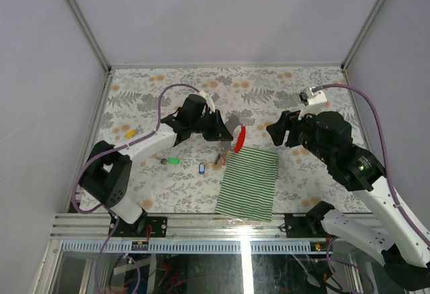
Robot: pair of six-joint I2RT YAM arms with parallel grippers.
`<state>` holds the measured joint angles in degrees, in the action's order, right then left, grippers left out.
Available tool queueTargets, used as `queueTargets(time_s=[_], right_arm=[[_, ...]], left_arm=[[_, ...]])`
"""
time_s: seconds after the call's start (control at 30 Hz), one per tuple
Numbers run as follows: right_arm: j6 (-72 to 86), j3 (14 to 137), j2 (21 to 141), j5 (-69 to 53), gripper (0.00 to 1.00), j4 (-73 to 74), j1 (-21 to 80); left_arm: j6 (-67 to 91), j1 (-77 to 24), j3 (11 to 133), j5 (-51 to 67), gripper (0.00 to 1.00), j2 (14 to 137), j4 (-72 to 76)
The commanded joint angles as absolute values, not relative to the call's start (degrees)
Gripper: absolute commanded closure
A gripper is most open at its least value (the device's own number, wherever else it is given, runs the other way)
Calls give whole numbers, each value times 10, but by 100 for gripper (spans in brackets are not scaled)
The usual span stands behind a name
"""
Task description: Put the keys on the keyring
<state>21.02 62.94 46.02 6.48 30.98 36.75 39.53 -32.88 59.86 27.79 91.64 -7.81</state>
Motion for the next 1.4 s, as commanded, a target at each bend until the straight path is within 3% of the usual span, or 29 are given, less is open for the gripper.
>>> queueTargets(time_s=[0.0,0.37,0.57,0.67,0.77,1.0,1.13,1.33,1.37], right_arm=[[223,656,458,67,32,298,370],[225,598,427,40,28,243,370],[216,576,428,21,25,220,370],[205,572,434,6,17,217,370],[188,552,423,-9,7,210,370],[209,481,344,-32,1,131,370],[183,489,323,-40,1,140,370],[123,534,304,-3,1,220,370],[120,536,296,13,1,223,370]], left_arm=[[473,-311,582,314,100,929,79],[566,-257,517,272,93,1027,287],[571,-243,477,225,87,1024,297],[572,-234,456,209,75,1016,297],[565,-227,444,195,71,1006,286],[546,-209,422,178,58,953,257],[498,-202,426,140,42,867,171],[395,-202,450,21,3,674,-23],[378,-202,454,-1,0,638,-55]])
